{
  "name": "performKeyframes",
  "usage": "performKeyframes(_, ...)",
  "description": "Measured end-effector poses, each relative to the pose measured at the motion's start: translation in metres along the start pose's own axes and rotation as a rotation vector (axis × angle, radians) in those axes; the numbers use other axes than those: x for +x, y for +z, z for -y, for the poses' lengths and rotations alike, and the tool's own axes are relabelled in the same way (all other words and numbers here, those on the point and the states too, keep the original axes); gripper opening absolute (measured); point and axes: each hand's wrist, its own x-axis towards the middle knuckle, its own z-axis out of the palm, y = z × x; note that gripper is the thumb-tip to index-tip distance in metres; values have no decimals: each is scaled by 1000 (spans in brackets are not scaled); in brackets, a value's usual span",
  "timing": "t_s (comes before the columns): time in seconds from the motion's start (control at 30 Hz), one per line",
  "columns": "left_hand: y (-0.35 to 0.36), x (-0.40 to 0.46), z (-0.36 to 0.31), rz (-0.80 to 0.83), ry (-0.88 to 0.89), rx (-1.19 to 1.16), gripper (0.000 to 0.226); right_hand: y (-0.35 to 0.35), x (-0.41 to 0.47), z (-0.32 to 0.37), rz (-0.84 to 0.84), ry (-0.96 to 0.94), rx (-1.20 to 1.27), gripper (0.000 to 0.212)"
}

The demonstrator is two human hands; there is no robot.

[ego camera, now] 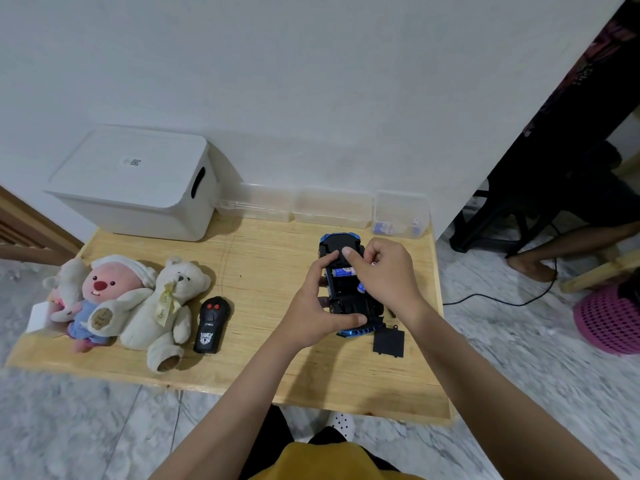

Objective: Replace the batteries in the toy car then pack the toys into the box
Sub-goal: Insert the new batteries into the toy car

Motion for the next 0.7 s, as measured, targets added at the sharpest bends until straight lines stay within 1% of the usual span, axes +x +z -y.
performKeyframes(0.17,6,-4,1,-35,11,2,96,3,-8,-1,-51,-38,-97,40)
performKeyframes(0.27,7,-6,1,-45,14,-10,95,4,-10,0,-33,-64,-222,38)
performKeyframes(0.33,7,-7,0,-51,16,-20,95,4,-10,0,-19,-66,-252,35)
performKeyframes(0.43,6,-9,1,-66,5,-55,95,1,-9,1,-3,-29,-166,25)
performKeyframes(0.57,4,-10,1,-84,2,-86,95,-6,-6,3,79,23,-32,9)
performKeyframes(0.6,4,-10,0,-91,4,-95,95,-8,-5,3,94,31,-8,8)
performKeyframes(0.7,4,-9,1,-108,-2,-123,94,-8,-5,2,106,37,35,13)
